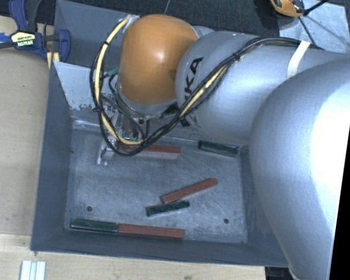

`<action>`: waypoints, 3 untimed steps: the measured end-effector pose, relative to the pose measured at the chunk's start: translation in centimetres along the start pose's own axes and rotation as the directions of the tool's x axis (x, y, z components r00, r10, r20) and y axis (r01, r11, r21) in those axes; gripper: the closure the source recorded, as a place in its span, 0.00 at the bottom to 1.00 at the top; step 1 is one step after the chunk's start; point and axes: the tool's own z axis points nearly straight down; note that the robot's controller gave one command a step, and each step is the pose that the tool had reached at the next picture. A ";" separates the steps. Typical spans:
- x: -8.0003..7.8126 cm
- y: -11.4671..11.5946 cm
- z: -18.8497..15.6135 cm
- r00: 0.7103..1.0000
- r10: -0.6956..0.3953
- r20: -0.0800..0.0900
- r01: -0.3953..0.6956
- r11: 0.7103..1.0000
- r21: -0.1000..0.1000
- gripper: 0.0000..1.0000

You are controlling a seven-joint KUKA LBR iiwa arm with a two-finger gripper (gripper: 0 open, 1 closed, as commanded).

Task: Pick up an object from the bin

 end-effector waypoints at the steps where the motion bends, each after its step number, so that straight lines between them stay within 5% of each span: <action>1: -0.6 -1.4 4.0 0.994 -0.105 0.004 0.105 0.994 0.000 0.00; 2: -1.4 -6.4 7.9 0.996 -0.095 0.000 0.095 0.996 0.001 0.00; 3: -1.2 -8.6 7.6 0.955 -0.296 -0.002 0.296 0.955 0.001 0.00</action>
Offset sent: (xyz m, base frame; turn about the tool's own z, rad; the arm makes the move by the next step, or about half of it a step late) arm 0.0140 -0.0645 -0.0809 -0.0939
